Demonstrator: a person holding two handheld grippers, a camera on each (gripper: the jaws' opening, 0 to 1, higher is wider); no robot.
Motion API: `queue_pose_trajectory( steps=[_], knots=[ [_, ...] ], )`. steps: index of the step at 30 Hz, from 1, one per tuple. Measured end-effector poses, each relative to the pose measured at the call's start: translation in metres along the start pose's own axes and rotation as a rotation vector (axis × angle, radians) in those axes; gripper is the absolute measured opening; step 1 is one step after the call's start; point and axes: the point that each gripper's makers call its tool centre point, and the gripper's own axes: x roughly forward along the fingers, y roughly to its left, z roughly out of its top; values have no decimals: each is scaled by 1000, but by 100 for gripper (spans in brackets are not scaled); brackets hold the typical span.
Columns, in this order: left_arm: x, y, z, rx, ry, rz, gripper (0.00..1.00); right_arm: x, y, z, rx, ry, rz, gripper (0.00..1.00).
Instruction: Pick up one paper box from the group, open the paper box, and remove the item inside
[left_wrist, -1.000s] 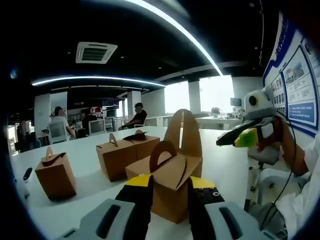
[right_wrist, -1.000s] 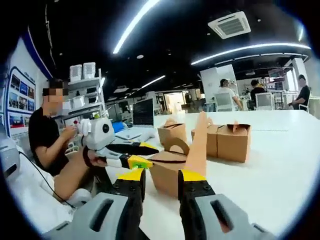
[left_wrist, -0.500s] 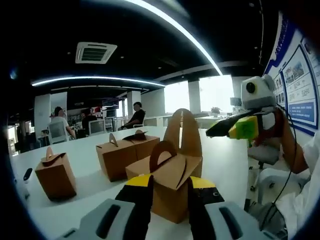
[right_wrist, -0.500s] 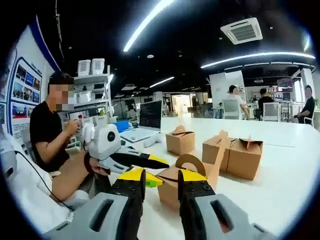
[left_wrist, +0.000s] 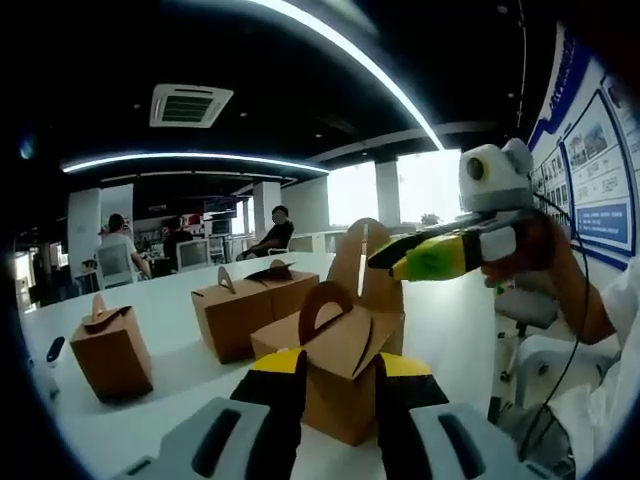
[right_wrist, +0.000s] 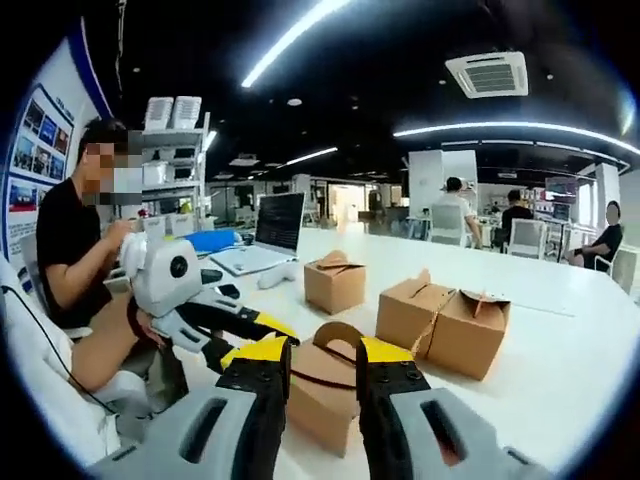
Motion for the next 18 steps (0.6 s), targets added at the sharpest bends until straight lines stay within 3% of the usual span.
queue_pose_trajectory(
  steps=[8, 14, 18],
  knots=[
    [0, 0, 0, -2, 0, 0, 29, -7, -17, -13, 27, 15, -24, 27],
    [0, 0, 0, -10, -4, -4, 29, -6, -10, -25, 82, 29, 52, 28],
    [0, 0, 0, -9, -3, -4, 29, -4, -10, -33, 73, 42, 51, 29]
  ],
)
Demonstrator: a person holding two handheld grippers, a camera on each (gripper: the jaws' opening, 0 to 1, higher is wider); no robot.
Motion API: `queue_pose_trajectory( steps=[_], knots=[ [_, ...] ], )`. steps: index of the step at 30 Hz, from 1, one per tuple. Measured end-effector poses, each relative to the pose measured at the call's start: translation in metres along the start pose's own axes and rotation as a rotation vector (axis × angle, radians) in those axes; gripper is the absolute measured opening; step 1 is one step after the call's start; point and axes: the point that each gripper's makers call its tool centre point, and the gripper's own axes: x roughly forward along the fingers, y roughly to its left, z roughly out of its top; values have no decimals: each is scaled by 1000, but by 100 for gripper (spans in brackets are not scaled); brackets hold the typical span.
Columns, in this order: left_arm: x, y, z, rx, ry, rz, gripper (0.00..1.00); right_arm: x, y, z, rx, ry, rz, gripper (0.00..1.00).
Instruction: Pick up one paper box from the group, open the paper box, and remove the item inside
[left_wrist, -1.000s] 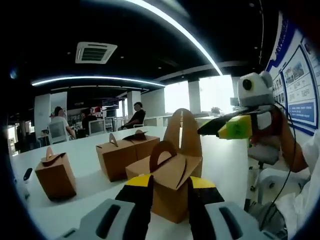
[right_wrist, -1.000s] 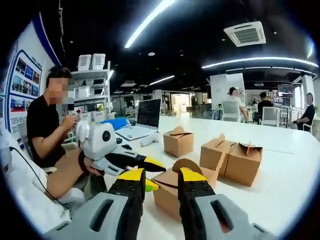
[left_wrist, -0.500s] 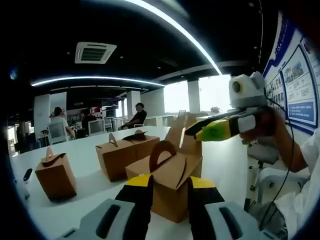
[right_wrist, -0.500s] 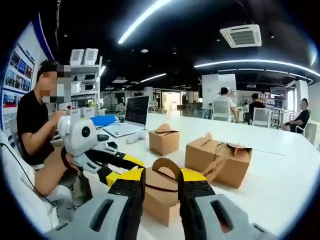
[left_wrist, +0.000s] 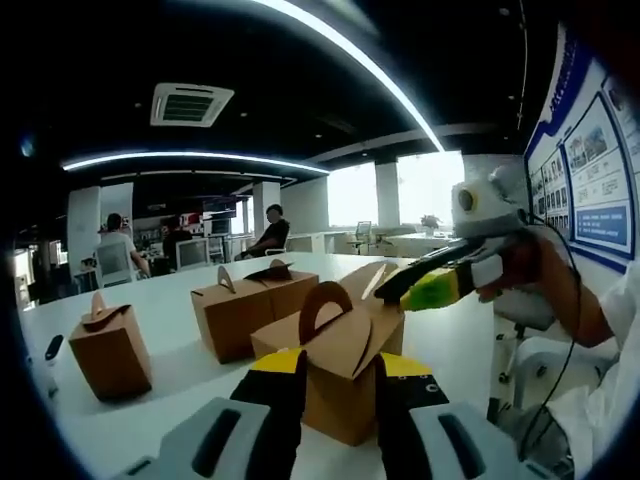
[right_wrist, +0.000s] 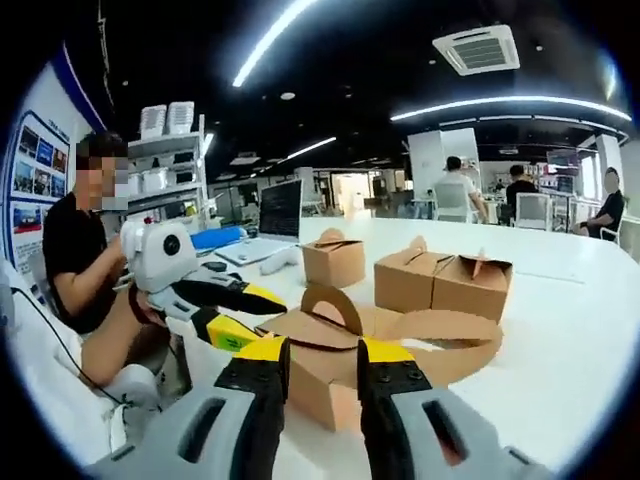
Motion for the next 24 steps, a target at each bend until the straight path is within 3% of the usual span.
queue_pose_trajectory(
  steps=[12, 24],
  knots=[
    [-1, 0, 0, 0, 0, 0, 29, 1, 2, -9, -22, -3, 13, 34],
    [-1, 0, 0, 6, 9, 5, 29, 0, -1, -9, 37, -53, 19, 34]
  ],
)
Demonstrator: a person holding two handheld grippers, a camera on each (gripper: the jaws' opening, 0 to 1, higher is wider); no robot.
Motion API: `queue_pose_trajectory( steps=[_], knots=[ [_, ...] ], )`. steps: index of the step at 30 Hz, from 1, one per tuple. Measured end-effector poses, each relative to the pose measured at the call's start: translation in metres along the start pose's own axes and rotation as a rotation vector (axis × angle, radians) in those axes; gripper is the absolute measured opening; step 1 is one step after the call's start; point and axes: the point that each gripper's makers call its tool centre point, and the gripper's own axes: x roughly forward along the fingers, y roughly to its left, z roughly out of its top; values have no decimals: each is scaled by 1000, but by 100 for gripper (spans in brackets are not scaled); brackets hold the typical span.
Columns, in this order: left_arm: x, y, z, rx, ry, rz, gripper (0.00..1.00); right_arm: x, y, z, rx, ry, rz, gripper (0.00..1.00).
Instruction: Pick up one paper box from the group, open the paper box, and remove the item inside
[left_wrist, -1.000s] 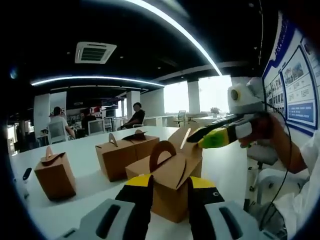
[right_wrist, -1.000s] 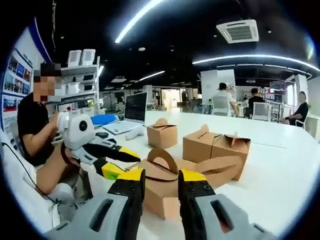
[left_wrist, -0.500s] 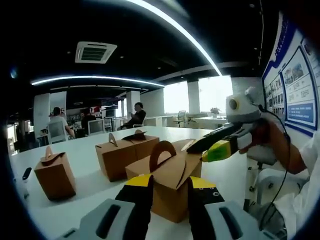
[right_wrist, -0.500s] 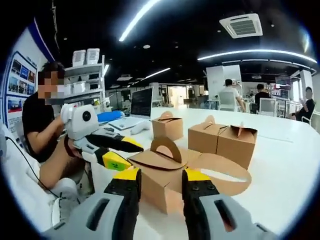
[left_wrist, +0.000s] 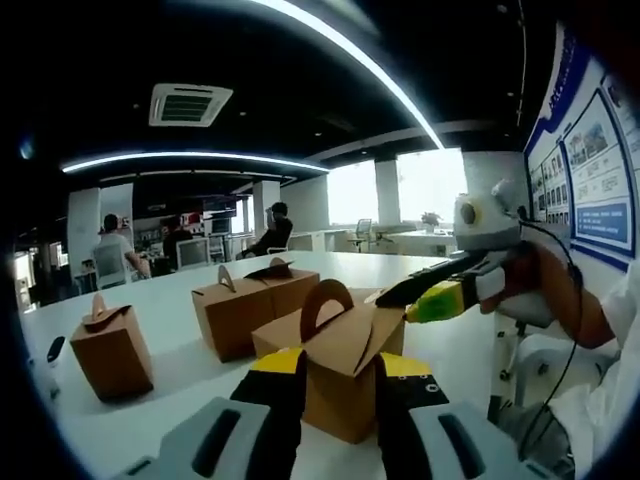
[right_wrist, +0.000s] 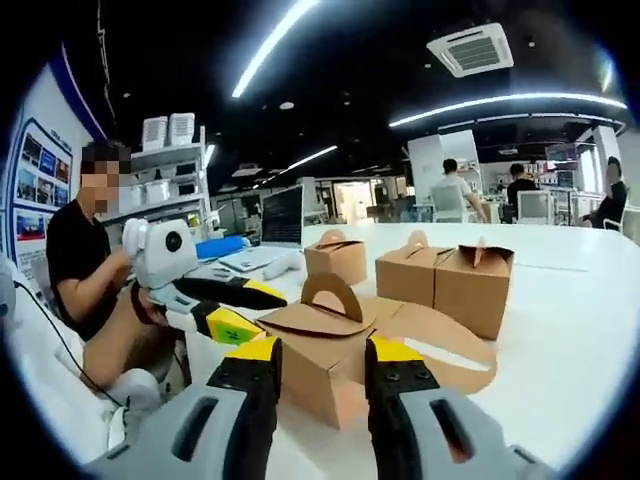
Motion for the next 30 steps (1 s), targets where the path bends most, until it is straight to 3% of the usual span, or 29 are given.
queue_pose_trajectory(
  steps=[9, 16, 21, 24, 27, 30],
  knots=[
    [2, -2, 2, 10, 13, 31, 31, -1, 1, 0, -15, -8, -1, 36],
    [1, -4, 11, 64, 2, 70, 29, -1, 3, 0, -28, -5, 0, 36],
    [-4, 3, 23, 211, 10, 164, 24, -1, 4, 0, -44, 3, -6, 38],
    [-5, -3, 30, 267, 1, 178, 21, -1, 5, -1, -52, 5, -10, 38],
    [-6, -11, 33, 371, 46, 211, 21, -1, 6, -1, -60, 6, -12, 39],
    [-6, -14, 30, 390, 97, 232, 21, -1, 6, -1, -62, 10, -13, 39]
  ],
)
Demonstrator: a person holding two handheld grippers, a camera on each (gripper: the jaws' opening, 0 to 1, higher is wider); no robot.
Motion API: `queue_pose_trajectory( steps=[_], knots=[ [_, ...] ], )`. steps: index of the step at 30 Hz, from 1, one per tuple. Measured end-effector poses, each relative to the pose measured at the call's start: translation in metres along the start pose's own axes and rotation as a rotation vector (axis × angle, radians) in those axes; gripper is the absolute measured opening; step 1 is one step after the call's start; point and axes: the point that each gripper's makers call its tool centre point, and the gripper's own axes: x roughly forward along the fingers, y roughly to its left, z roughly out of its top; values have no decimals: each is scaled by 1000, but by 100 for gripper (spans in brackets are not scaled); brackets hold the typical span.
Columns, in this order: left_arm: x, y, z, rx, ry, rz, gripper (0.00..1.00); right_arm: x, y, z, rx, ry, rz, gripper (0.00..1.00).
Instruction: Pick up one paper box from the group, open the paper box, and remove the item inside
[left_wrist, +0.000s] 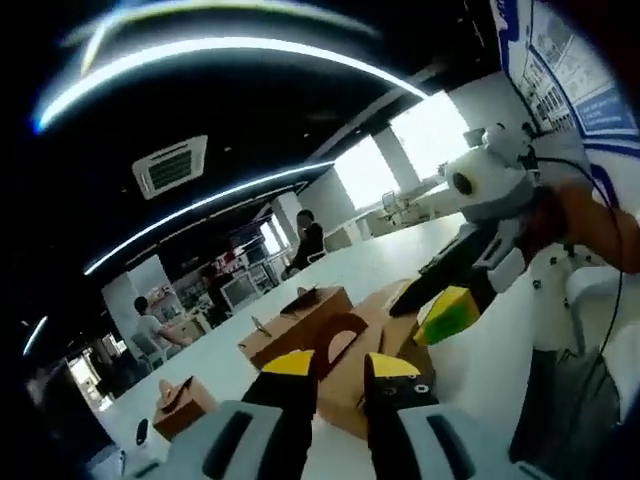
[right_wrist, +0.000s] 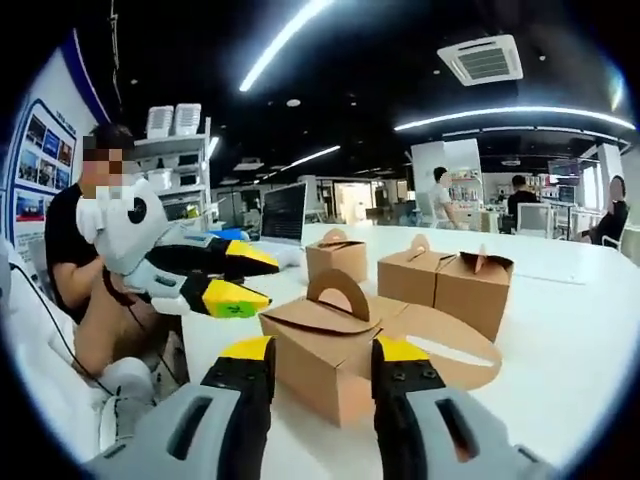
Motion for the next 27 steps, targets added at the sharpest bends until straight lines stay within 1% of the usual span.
queue_pose_trajectory(
  steps=[1, 3, 6, 9, 14, 19, 27],
  knots=[
    [-1, -1, -2, -4, 29, 2, 21, 0, 0, 0, 0, 2, 0, 39],
    [-3, -5, 1, 20, 34, 6, 21, -1, 1, 0, 2, 1, 0, 39],
    [-3, -9, 3, 24, 55, -3, 21, -1, 0, 0, 6, -1, -1, 39],
    [2, -14, 0, 11, 76, -37, 21, -1, 1, -1, 1, 3, 0, 39],
    [12, -11, -3, 24, 110, -35, 19, -1, 1, -1, 1, 2, 2, 39],
    [19, -14, -4, 41, 129, -49, 19, -1, 1, -1, 5, 0, 5, 39],
    [30, -18, -3, 44, 145, -64, 18, -2, 2, -1, 7, -4, 5, 39]
  ],
)
